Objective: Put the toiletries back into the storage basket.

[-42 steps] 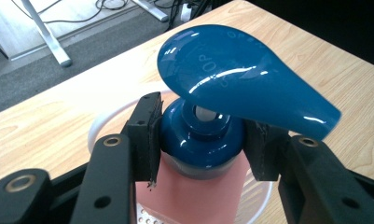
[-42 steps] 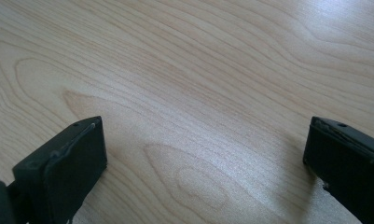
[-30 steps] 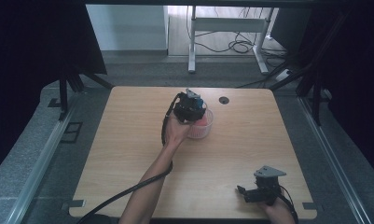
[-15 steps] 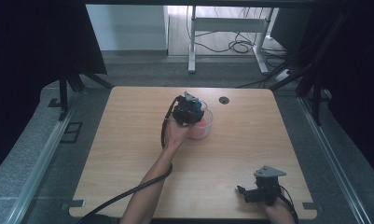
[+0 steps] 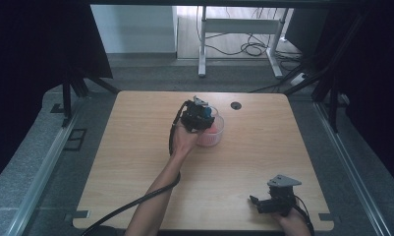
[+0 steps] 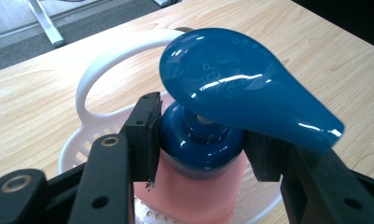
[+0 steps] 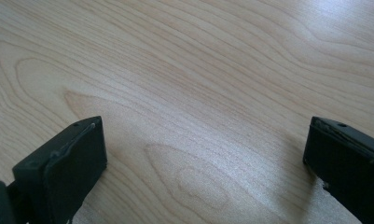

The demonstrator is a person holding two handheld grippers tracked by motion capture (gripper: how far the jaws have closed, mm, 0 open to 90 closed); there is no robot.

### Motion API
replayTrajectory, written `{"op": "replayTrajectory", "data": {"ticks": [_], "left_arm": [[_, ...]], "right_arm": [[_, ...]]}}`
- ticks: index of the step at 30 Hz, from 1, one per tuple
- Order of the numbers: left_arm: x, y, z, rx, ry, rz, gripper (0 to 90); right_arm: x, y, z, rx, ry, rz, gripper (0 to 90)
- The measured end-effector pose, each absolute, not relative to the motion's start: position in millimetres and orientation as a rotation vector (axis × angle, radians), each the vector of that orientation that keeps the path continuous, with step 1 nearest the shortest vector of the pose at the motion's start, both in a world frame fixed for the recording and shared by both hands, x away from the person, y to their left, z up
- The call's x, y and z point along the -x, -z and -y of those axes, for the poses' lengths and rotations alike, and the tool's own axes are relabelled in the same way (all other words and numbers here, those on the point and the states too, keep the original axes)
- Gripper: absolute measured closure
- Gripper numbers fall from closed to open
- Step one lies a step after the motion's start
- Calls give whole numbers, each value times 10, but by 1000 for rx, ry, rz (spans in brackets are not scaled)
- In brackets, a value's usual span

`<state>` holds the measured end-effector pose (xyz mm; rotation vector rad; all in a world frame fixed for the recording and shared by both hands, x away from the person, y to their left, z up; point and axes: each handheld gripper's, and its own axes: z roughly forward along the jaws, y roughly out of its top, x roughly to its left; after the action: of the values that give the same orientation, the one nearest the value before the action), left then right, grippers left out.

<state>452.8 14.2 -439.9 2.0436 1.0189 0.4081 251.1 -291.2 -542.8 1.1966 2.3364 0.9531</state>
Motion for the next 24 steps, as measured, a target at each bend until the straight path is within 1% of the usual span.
{"op": "replayTrajectory", "data": {"ticks": [3, 6, 7, 8, 9, 10, 11, 15, 19, 24], "left_arm": [[-4523, 4392, -151, -2036, -409, -1019, 505], [-4515, 4364, -165, -2025, -401, -1017, 437], [-4512, 4353, -169, -2022, -403, -1017, 437], [-4510, 4340, -175, -2018, -400, -1017, 414], [-4507, 4323, -183, -2017, -399, -1018, 361], [-4507, 4323, -183, -2017, -399, -1018, 342], [-4505, 4316, -188, -2015, -404, -1017, 342], [-4477, 4292, -206, -2006, -421, -1018, 234], [-4446, 4277, -232, -2004, -419, -1017, 180], [-4422, 4248, -254, -2007, -416, -1007, 165]], "right_arm": [[-2511, 5427, 2912, -1197, -953, -2336, 0], [-2511, 5428, 2911, -1197, -953, -2336, 0], [-2511, 5428, 2911, -1197, -953, -2336, 0], [-2511, 5428, 2911, -1197, -953, -2336, 0], [-2511, 5428, 2911, -1197, -953, -2336, 0], [-2510, 5428, 2911, -1197, -953, -2336, 0], [-2510, 5428, 2911, -1197, -953, -2336, 0], [-2511, 5428, 2911, -1197, -953, -2336, 0], [-2511, 5428, 2909, -1198, -953, -2335, 0], [-2511, 5428, 2906, -1196, -952, -2336, 0]]}}
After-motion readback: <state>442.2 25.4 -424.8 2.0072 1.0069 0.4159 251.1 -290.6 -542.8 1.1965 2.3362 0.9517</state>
